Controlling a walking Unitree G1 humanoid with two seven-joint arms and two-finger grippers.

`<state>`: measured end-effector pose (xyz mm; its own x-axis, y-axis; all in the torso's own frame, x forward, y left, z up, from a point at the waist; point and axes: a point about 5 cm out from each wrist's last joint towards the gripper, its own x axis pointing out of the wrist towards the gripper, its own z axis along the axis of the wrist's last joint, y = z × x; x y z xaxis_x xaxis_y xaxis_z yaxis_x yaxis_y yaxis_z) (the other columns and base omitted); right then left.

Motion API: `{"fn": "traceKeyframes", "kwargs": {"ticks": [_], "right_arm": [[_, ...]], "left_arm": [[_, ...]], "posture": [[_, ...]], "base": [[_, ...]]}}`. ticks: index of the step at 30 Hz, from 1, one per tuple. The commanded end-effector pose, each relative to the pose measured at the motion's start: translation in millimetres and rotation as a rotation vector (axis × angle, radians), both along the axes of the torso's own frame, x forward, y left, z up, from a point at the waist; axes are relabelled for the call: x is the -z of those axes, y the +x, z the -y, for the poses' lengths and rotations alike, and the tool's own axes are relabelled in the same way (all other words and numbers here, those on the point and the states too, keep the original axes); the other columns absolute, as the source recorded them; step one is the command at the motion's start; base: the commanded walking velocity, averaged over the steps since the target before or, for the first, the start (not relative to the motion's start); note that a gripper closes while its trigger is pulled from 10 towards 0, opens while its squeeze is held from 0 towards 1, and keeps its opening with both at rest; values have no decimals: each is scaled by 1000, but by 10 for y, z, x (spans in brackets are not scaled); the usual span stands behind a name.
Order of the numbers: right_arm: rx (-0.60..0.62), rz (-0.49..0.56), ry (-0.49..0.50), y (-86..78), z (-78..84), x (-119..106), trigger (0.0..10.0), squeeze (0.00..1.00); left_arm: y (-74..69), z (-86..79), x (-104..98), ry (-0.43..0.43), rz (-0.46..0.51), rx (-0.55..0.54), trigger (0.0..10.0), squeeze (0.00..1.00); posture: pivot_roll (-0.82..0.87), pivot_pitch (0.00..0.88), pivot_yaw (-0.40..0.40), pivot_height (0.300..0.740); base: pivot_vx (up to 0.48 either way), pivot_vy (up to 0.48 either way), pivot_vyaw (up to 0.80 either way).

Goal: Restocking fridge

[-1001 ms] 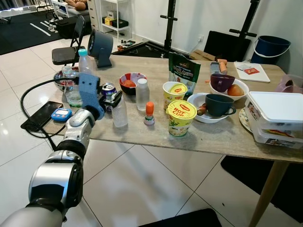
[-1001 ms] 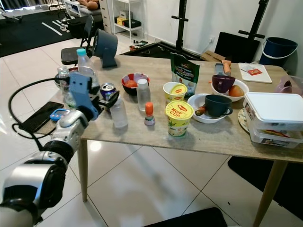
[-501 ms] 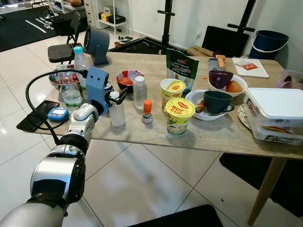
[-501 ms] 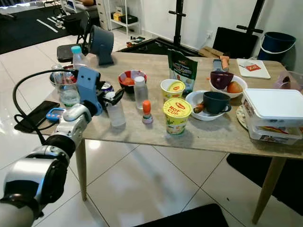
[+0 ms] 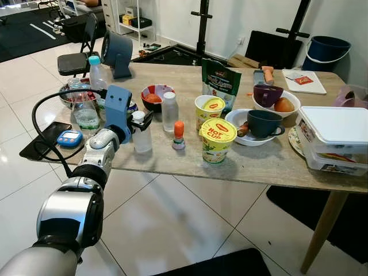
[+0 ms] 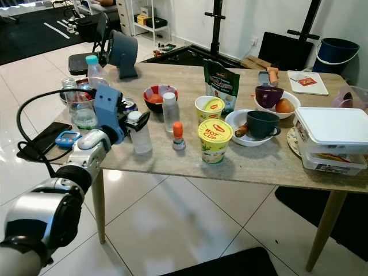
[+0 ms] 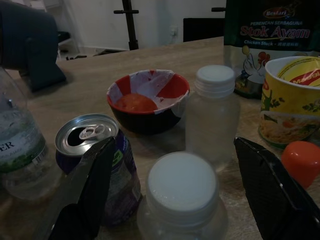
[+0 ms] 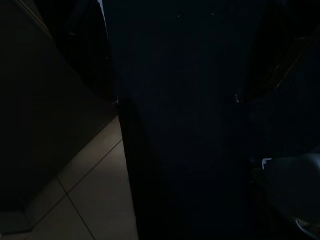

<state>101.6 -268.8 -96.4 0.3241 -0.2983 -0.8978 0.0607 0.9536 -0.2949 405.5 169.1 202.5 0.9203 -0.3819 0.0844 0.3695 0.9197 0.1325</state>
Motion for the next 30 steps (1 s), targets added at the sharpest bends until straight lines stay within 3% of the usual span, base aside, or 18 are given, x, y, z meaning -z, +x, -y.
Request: {"fn": "traceKeyframes", "kwargs": {"ticks": [1, 6, 7, 8, 9, 25, 26, 27, 28, 30], "right_arm": [[5, -9, -7, -48, 27, 3, 10000, 0], [5, -11, -7, -53, 27, 4, 10000, 0], [5, -12, -7, -58, 27, 5, 10000, 0], [5, -12, -7, -58, 27, 5, 10000, 0], [4, -14, -6, -65, 27, 7, 10000, 0], [-3, -11, -9, -51, 33, 1, 10000, 0], [-4, -11, -9, -49, 32, 1, 10000, 0], [-5, -10, -9, -40, 31, -1, 10000, 0], [-6, -9, -9, -29, 30, -3, 10000, 0], [-6, -8, -9, -18, 29, -5, 10000, 0]], "left_arm": [[-20, -3, 118, -8, -48, -8, 10000, 0], [-19, -3, 128, -15, -57, -10, 10000, 0], [-20, -2, 135, -16, -60, -10, 4314, 0], [-20, -2, 135, -16, -60, -10, 4314, 0], [-22, -3, 148, -23, -68, -11, 0, 0], [-35, 28, 220, -27, -97, -8, 0, 0], [-36, 27, 226, -34, -100, -12, 10000, 0], [-36, 24, 230, -39, -104, -17, 10000, 757], [-36, 24, 233, -43, -106, -19, 10000, 1000], [-36, 25, 240, -42, -108, -24, 10000, 1000]], "posture": [[-141, 108, 28, 740], [-141, 108, 28, 740], [-141, 109, 28, 740], [-141, 109, 28, 740], [-141, 110, 27, 740], [-140, 104, 24, 740], [-140, 104, 24, 740], [-140, 104, 24, 740], [-140, 104, 24, 740], [-140, 104, 25, 740]], "base": [[0, 0, 0], [0, 0, 0], [0, 0, 0], [0, 0, 0], [0, 0, 0], [0, 0, 0], [0, 0, 0], [0, 0, 0], [0, 0, 0], [0, 0, 0]]}}
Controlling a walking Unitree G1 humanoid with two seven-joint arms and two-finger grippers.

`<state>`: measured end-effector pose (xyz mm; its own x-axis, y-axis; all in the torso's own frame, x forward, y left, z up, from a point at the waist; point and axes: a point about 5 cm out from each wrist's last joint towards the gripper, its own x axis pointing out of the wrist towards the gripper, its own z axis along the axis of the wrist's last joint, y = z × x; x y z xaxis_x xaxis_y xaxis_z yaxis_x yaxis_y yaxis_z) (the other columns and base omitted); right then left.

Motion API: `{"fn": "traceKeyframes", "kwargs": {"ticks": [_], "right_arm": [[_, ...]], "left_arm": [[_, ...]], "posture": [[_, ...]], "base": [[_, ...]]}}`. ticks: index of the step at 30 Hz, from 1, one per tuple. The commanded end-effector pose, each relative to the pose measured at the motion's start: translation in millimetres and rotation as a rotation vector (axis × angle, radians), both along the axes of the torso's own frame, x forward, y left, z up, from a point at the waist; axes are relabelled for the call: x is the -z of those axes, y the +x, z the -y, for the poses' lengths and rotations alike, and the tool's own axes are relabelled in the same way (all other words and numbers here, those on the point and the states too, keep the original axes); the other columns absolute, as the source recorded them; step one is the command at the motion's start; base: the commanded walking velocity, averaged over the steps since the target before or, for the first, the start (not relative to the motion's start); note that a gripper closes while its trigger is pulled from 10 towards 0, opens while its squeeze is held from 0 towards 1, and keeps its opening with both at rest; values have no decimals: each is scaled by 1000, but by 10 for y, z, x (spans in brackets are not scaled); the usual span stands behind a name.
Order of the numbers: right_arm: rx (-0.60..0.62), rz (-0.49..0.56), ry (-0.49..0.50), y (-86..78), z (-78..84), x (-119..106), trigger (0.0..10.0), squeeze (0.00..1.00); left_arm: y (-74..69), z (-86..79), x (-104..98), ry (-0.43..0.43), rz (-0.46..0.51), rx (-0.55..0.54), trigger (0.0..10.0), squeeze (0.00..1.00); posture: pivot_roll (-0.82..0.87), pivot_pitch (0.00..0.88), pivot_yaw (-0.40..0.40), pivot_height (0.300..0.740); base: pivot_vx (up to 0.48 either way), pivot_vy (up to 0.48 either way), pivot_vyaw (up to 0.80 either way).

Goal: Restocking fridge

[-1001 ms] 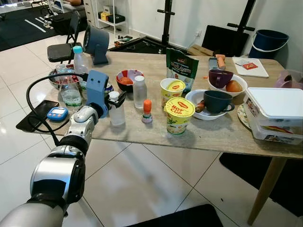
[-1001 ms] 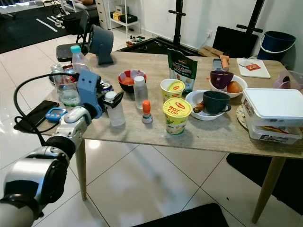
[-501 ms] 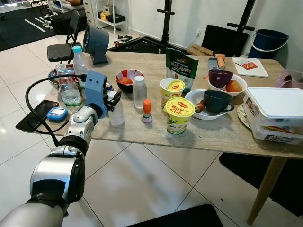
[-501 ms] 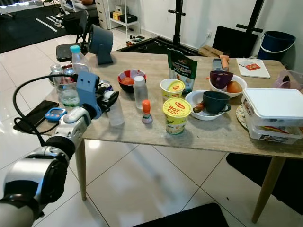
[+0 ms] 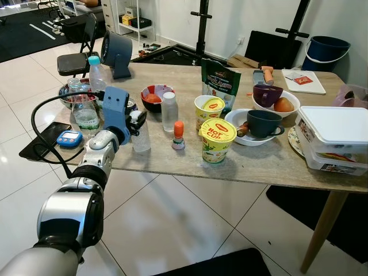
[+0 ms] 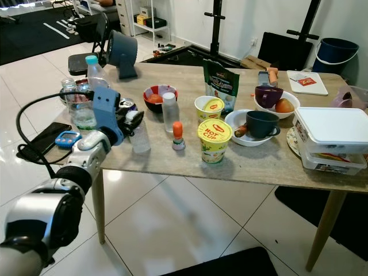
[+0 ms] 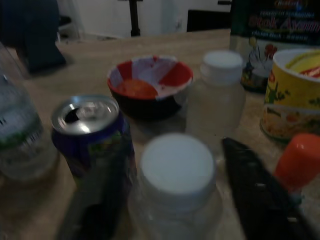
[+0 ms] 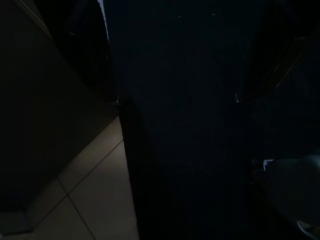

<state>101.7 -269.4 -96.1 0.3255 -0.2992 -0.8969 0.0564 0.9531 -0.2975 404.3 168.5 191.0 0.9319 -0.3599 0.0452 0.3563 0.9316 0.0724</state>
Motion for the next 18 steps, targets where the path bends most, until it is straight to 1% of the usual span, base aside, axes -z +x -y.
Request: {"fn": "traceKeyframes", "kwargs": {"ticks": [1, 2, 3, 15, 16, 17, 18], "right_arm": [[-2, -8, -6, -19, 23, -3, 10000, 0], [-2, -8, -6, -19, 23, -3, 10000, 0], [-1, -8, -6, -19, 23, -2, 10000, 0], [1, -12, -3, -53, 7, 11, 10000, 0], [0, -12, -2, -52, 3, 12, 10000, 0], [0, -12, -2, -51, 0, 12, 10000, 0], [-1, -11, -1, -49, -4, 13, 10000, 0]], "left_arm": [[-24, 18, 124, 0, -49, -2, 10000, 1000], [-24, 19, 126, 1, -50, -4, 10000, 1000], [-24, 21, 128, 6, -52, -4, 10000, 0], [-10, 43, 78, 16, -34, 5, 10000, 0], [-7, 47, 64, 19, -27, 7, 6549, 0], [-5, 49, 55, 21, -22, 8, 6549, 0], [-3, 55, 41, 20, -17, 13, 0, 0]], "posture": [[-140, 104, 25, 740], [-140, 104, 25, 740], [-140, 104, 25, 740], [-140, 105, 27, 740], [-140, 104, 28, 740], [-140, 104, 28, 740], [-139, 102, 28, 740]], "base": [[0, 0, 0], [0, 0, 0], [0, 0, 0], [0, 0, 0], [0, 0, 0], [0, 0, 0], [0, 0, 0]]}}
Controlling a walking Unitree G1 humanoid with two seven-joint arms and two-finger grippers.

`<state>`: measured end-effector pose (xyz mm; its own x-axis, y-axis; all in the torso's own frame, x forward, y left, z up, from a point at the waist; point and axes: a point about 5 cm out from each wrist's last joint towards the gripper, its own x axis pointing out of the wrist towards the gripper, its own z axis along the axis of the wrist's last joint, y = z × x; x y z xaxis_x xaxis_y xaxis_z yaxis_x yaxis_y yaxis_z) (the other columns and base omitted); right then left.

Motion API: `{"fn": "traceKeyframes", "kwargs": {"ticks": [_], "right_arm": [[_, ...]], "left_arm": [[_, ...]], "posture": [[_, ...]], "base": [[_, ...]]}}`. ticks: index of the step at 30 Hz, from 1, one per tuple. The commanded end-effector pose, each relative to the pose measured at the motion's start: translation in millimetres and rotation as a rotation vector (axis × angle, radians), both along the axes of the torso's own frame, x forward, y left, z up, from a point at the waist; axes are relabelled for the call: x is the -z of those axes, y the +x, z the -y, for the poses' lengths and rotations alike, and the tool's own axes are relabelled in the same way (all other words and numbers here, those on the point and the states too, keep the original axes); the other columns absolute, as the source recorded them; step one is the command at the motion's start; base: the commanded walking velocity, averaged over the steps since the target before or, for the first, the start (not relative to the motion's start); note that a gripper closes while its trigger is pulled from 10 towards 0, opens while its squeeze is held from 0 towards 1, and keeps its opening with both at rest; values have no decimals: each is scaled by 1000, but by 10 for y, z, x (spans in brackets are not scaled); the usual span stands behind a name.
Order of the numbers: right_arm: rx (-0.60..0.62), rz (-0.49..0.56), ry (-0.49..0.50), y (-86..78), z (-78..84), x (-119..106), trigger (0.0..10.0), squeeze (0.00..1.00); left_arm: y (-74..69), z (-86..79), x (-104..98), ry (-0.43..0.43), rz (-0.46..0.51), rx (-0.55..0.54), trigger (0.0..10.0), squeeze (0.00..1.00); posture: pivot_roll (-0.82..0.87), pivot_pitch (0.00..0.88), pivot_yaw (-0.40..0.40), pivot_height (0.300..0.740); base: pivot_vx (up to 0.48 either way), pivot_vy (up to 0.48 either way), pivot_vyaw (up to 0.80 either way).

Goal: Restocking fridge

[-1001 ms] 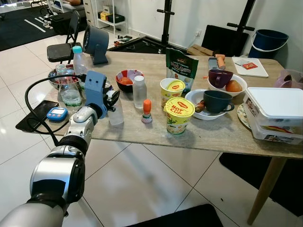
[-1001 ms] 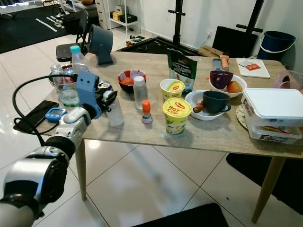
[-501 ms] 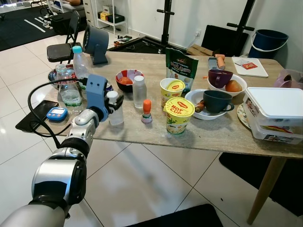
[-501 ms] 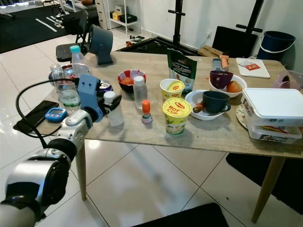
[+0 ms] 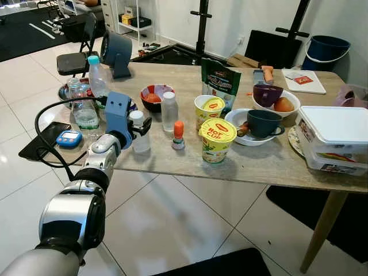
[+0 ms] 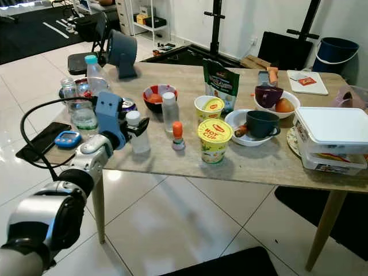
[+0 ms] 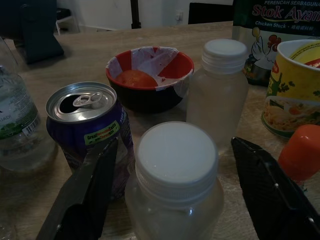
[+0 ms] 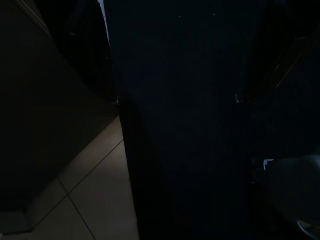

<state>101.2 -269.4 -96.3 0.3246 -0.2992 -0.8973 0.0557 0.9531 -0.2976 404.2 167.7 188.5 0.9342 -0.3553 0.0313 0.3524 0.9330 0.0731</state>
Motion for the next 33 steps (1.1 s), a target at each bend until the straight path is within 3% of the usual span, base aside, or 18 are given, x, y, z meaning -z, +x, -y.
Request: {"fn": "traceKeyframes", "kwargs": {"ticks": [1, 20, 24, 25, 29, 30, 31, 33], "right_arm": [[-1, -10, -1, -44, -4, 12, 10000, 0], [-10, -3, 7, 17, -44, 11, 10000, 0], [-10, 0, 9, 39, -55, 9, 10000, 0], [-11, 2, 11, 51, -63, 8, 10000, 0], [-12, 3, 12, 54, -66, 8, 10000, 0], [-16, 2, 15, 61, -74, 9, 10000, 0], [-16, 2, 15, 61, -74, 9, 10000, 0], [-25, 2, 20, 71, -98, 14, 10000, 0]], "left_arm": [[-1, 47, 16, 14, -5, 18, 0, 0], [6, 77, -40, -1, 27, 34, 0, 0], [8, 90, -99, -29, 63, 49, 0, 0], [3, 126, -160, -92, 96, 97, 549, 0], [0, 138, -180, -112, 108, 114, 549, 0], [-26, 197, -178, -127, 127, 179, 10000, 0], [-26, 197, -178, -127, 127, 179, 10000, 0], [-101, 318, -144, -152, 153, 333, 10000, 0]], "posture": [[-139, 102, 28, 740], [-135, 82, 31, 740], [-135, 78, 33, 740], [-131, 74, 34, 740], [-131, 74, 34, 740], [-120, 69, 30, 740], [-120, 69, 30, 740], [-110, 64, 28, 740]], "base": [[0, 0, 0], [0, 0, 0], [0, 0, 0], [0, 0, 0], [0, 0, 0], [0, 0, 0], [0, 0, 0], [0, 0, 0]]}}
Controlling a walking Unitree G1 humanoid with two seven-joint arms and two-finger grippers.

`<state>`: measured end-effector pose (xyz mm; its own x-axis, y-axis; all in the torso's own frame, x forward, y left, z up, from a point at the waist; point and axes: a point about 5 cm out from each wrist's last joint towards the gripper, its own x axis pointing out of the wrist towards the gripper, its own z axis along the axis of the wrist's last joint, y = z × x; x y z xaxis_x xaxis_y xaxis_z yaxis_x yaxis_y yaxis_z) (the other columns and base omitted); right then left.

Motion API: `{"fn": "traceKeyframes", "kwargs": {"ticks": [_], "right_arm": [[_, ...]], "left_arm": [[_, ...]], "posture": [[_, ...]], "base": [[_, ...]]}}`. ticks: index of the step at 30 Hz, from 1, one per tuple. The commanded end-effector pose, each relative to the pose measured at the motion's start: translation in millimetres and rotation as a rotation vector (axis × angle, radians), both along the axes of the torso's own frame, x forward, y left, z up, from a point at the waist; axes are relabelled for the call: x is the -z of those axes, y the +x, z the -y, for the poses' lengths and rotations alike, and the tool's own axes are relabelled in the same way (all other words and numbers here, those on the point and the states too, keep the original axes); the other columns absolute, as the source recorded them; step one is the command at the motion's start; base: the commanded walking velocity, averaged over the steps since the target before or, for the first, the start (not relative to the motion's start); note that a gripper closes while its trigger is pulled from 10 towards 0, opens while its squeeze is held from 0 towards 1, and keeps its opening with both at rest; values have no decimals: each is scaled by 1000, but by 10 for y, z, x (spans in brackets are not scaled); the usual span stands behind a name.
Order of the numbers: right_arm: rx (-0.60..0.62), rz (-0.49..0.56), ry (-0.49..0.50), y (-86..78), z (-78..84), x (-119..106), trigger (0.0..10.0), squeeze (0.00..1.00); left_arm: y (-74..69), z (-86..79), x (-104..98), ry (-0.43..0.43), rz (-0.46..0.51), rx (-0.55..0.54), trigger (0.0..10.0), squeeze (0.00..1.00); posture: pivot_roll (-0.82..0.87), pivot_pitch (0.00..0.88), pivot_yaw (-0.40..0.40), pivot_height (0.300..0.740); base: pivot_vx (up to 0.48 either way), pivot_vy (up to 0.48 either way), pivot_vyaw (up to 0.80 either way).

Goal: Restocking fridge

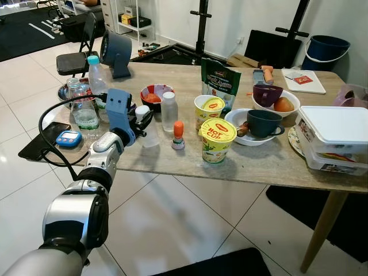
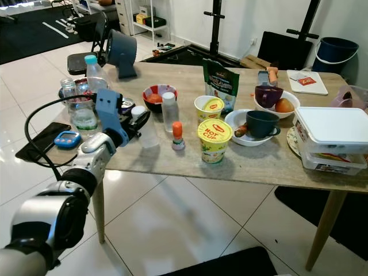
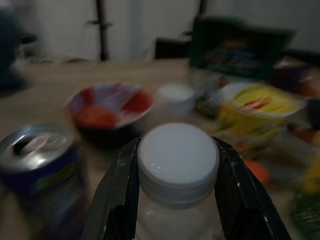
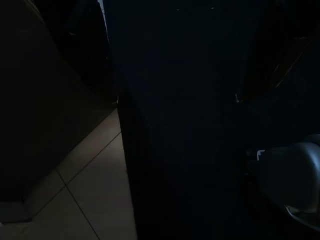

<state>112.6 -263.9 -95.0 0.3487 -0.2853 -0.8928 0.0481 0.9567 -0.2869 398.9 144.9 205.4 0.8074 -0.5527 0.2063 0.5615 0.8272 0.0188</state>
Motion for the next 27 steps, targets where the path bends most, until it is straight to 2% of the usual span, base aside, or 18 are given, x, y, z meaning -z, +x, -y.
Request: {"fn": "traceKeyframes", "kwargs": {"ticks": [1, 4, 6, 8, 9, 11, 14, 15, 22, 26, 27], "right_arm": [[-10, -21, 10, -42, -43, 26, 10000, 0], [-20, -19, 14, -18, -66, 26, 10000, 0], [-20, -19, 14, -18, -66, 26, 10000, 0], [-24, -17, 16, -2, -73, 24, 10000, 0], [-24, -17, 16, -2, -73, 24, 10000, 0], [-28, -15, 18, 15, -83, 23, 10000, 0], [-30, -15, 19, 26, -87, 21, 10000, 0], [-33, -14, 20, 41, -94, 19, 10000, 0], [-34, -12, 22, 51, -106, 19, 10000, 0], [-33, -13, 24, 45, -113, 23, 10000, 0], [-33, -14, 25, 42, -116, 25, 10000, 0]], "left_arm": [[-48, 90, 25, -19, 25, 90, 10000, 0], [-176, 226, 72, -47, 45, 311, 10000, 0], [-176, 226, 72, -47, 45, 311, 10000, 0], [-307, 321, 114, -37, 49, 481, 10000, 0], [-307, 321, 114, -37, 49, 481, 10000, 0], [-473, 400, 173, 4, 47, 644, 10000, 0], [-547, 428, 207, 25, 38, 703, 10000, 0], [-641, 461, 262, 59, 22, 768, 10000, 0], [-714, 468, 431, 121, -23, 778, 10000, 0], [-749, 440, 479, 111, -58, 784, 10000, 0], [-811, 430, 530, 116, -92, 816, 10000, 0]], "posture": [[-110, 64, 28, 740], [-103, 62, 26, 740], [-103, 62, 26, 740], [-96, 57, 25, 740], [-96, 57, 25, 740], [-90, 50, 22, 740], [-89, 47, 22, 740], [-86, 43, 23, 740], [-84, 35, 27, 740], [-82, 31, 29, 740], [-80, 31, 31, 740]], "base": [[0, 0, 0], [0, 0, 0], [0, 0, 0], [0, 0, 0], [0, 0, 0], [0, 0, 0], [0, 0, 0], [0, 0, 0], [0, 0, 0], [0, 0, 0], [0, 0, 0]]}}
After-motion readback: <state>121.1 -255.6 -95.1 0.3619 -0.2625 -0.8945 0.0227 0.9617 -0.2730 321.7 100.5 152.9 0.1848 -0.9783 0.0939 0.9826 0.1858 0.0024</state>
